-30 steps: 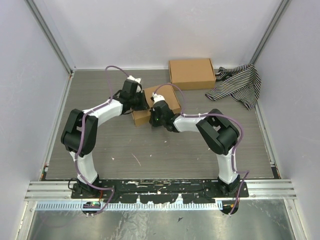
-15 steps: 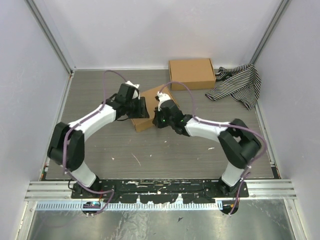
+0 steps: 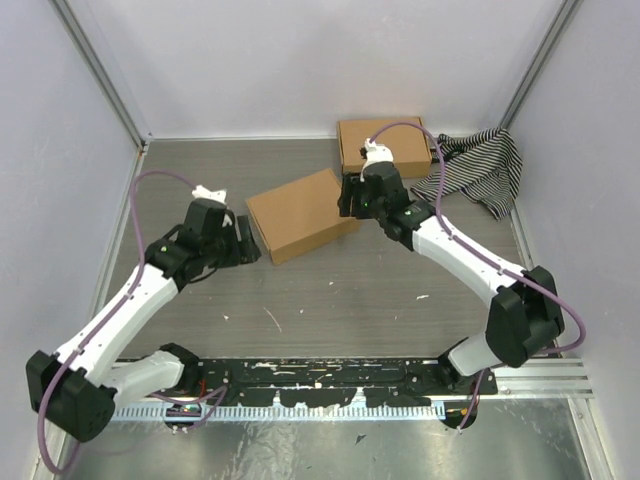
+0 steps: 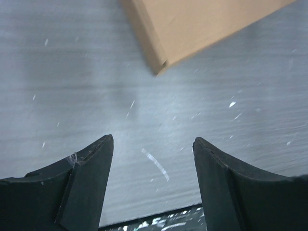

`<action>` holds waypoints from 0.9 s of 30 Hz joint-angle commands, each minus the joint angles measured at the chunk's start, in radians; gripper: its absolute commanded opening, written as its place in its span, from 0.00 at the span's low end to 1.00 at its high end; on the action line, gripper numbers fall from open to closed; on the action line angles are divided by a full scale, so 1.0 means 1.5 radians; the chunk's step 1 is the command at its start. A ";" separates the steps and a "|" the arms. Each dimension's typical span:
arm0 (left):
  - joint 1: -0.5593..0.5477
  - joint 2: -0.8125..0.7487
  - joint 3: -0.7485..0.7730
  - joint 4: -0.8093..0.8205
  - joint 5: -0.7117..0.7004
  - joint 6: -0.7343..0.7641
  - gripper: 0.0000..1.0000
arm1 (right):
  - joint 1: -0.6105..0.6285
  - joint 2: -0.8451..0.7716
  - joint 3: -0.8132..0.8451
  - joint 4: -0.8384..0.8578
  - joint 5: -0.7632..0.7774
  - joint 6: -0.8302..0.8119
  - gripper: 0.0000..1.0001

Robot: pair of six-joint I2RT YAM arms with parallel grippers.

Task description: Fold the paper box

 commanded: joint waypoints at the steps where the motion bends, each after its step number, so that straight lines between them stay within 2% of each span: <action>1: 0.002 -0.084 -0.059 -0.065 -0.046 -0.027 0.74 | -0.053 0.050 0.064 -0.046 -0.002 -0.021 0.62; 5: 0.002 -0.130 -0.059 -0.127 -0.065 -0.018 0.74 | -0.121 0.171 0.147 -0.079 -0.016 0.017 0.56; 7: 0.000 -0.151 -0.057 -0.163 -0.076 -0.020 0.74 | -0.127 0.213 0.172 -0.087 0.014 0.029 0.53; 12: -0.001 -0.215 -0.056 -0.179 -0.051 -0.038 0.73 | -0.129 0.298 0.222 -0.099 0.041 0.032 0.49; 16: -0.001 -0.236 -0.062 -0.174 -0.066 -0.043 0.73 | -0.127 0.346 0.240 -0.100 -0.015 0.026 0.45; 19: -0.001 -0.220 -0.062 -0.172 -0.067 -0.043 0.72 | -0.112 0.335 0.195 -0.063 -0.060 0.021 0.42; 27: -0.001 -0.191 -0.065 -0.164 -0.066 -0.038 0.72 | -0.046 0.177 0.017 0.004 -0.074 0.029 0.41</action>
